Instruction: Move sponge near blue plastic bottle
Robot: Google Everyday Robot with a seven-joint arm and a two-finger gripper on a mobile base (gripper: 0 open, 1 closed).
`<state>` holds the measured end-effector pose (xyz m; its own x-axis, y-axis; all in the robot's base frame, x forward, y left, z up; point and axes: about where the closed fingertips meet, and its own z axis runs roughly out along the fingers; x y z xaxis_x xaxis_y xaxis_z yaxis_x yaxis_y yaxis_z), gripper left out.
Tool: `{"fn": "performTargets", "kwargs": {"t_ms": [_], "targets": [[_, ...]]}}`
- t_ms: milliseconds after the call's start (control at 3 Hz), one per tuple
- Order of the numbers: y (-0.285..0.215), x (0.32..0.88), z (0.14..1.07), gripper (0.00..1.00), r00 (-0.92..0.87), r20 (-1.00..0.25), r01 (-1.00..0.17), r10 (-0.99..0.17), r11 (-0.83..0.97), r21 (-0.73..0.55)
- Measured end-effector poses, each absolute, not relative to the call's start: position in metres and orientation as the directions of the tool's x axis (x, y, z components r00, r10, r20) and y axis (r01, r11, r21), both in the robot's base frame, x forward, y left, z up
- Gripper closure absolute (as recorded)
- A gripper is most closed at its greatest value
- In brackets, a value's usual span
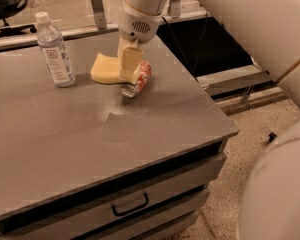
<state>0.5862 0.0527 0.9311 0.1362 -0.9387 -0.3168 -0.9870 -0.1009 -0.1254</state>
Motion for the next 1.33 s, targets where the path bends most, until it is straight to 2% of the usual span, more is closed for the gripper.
{"fn": "performTargets", "kwargs": {"t_ms": [667,1333], "targets": [[0.069,0.653,0.943,1.00,0.172,-0.319,-0.979,-0.932,-0.125,-0.164],[0.115,0.700,0.927,0.59,0.204,-0.337,-0.966,-0.919,-0.134,-0.221]]}}
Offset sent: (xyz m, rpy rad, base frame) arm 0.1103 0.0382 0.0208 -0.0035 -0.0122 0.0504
